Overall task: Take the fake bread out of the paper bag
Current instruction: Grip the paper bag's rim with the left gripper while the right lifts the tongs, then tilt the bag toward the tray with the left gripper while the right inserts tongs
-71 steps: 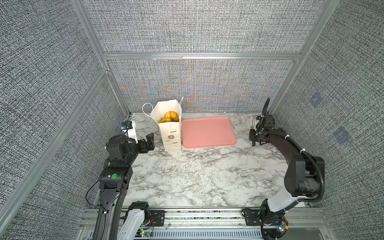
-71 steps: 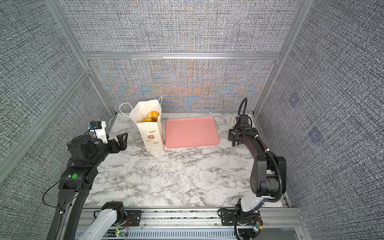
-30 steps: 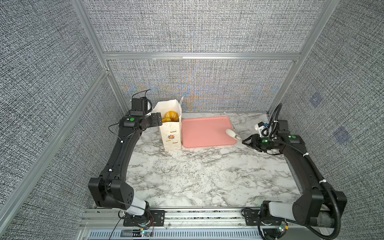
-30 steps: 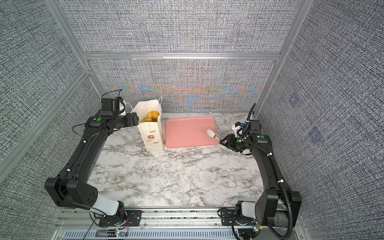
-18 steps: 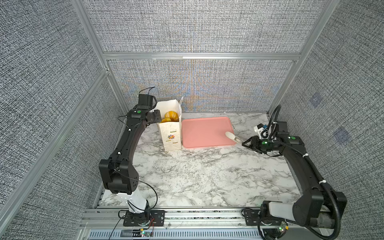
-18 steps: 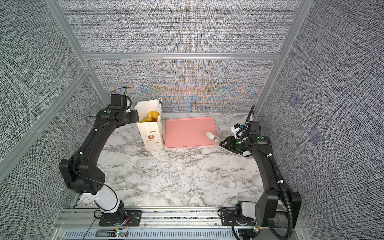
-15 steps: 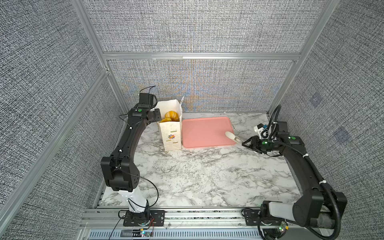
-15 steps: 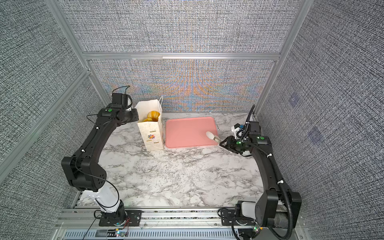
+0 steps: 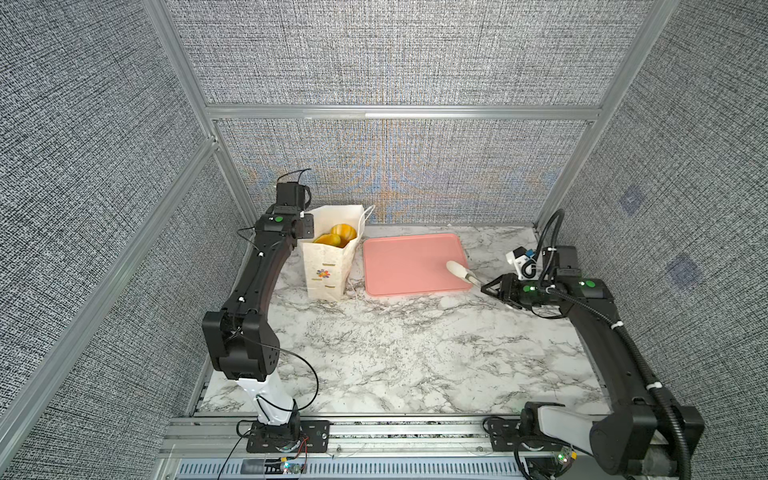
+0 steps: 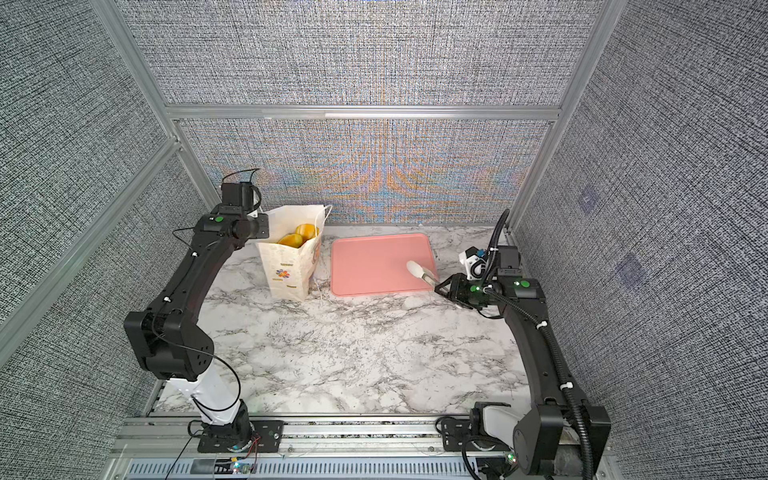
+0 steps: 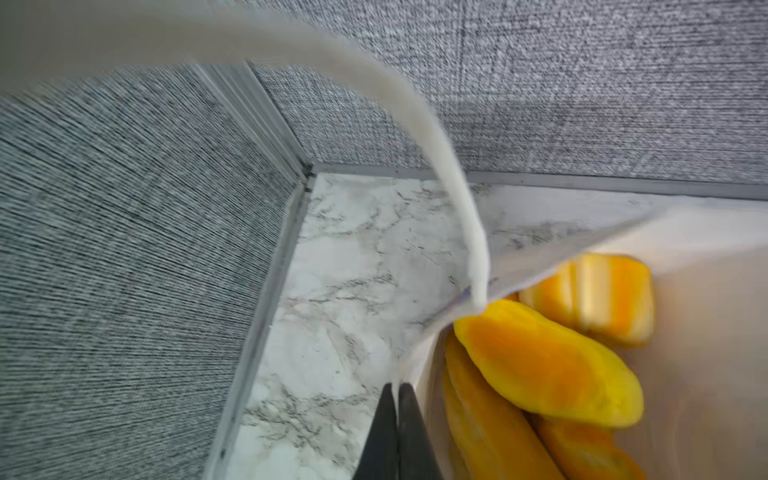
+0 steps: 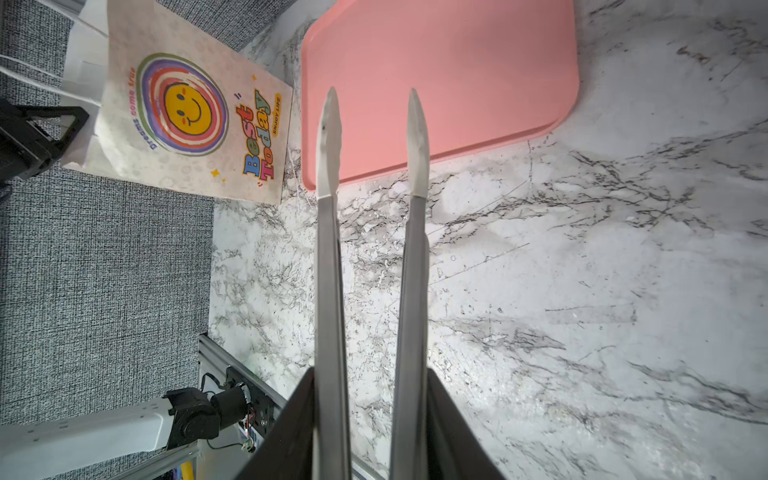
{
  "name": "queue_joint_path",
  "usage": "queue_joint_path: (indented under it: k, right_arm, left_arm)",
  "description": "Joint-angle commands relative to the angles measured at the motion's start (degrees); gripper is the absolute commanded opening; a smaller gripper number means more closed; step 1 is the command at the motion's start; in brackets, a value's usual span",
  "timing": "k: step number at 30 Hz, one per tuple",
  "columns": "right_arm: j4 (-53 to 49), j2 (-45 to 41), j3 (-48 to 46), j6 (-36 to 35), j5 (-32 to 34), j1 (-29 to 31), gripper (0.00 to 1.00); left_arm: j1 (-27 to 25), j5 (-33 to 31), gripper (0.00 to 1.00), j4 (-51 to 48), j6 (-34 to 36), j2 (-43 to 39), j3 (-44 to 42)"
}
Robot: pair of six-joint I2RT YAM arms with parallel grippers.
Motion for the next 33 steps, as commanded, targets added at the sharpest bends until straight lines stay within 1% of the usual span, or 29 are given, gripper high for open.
queue_joint_path:
  k: [1,4,5,7,9,11,12,14,16,19,21,23,26,28,31,33]
  right_arm:
    - [2.63,-0.67,0.02,3.40,-0.97,2.47,0.38]
    - [3.15,-0.75,0.69,4.69,-0.55,5.24,0.38]
    - [3.15,-0.68,1.17,4.91,-0.43,6.14,0.38]
    - [3.15,-0.59,2.13,5.54,0.11,8.11,0.38]
    - [3.60,-0.44,3.27,6.43,0.71,10.53,0.38]
    - [5.15,-0.17,4.12,8.21,0.89,13.18,0.38]
    - [6.41,-0.15,4.39,9.43,0.86,14.97,0.38]
    - [8.62,0.24,5.25,12.17,1.06,18.54,0.38]
    - [10.30,0.64,6.37,14.32,2.37,22.52,0.38]
    - [13.58,1.66,7.43,17.82,3.64,28.31,0.38]
    - [15.79,2.96,7.75,19.78,4.70,32.04,0.38]
    - [18.73,4.56,7.76,21.95,5.32,35.80,0.38]
    - [23.54,7.22,7.41,24.81,6.54,41.48,0.38]
    - [25.21,9.23,7.40,25.33,8.28,44.68,0.38]
    - [25.72,12.02,7.34,24.63,10.86,47.39,0.38]
    - [25.82,13.55,7.13,24.49,12.67,47.75,0.38]
  left_arm:
    - [0.16,-9.16,0.00,13.51,8.90,-1.47,-1.88]
    - [0.15,-13.62,0.00,25.08,18.44,-2.94,-5.10]
    - [0.15,-14.25,0.00,28.08,21.35,-3.29,-5.95]
    - [0.12,-14.03,0.00,30.36,23.94,-4.20,-7.52]
    - [-0.06,-11.87,0.00,32.23,23.20,-6.95,-12.23]
    - [-0.65,-7.76,0.00,36.98,23.21,-12.13,-21.58]
    - [-0.90,-3.57,0.00,40.24,24.25,-15.49,-27.56]
    - [-1.83,5.39,0.00,43.45,24.83,-22.96,-39.19]
    - [-2.91,10.79,0.00,44.56,24.24,-29.43,-47.42]
    - [-3.73,16.04,0.00,44.25,21.46,-37.18,-55.14]
    - [-4.04,19.03,0.00,43.44,20.23,-40.89,-57.85]
    - [-4.21,20.25,0.00,42.10,18.70,-43.02,-58.88]
    - [-4.36,22.74,0.00,39.20,18.56,-44.24,-58.69]
    - [-4.45,23.68,0.00,38.55,18.11,-44.89,-58.62]
    - [-4.49,24.09,0.00,38.22,17.82,-45.71,-58.86]
    - [-4.45,24.30,0.00,37.77,17.63,-45.80,-58.56]
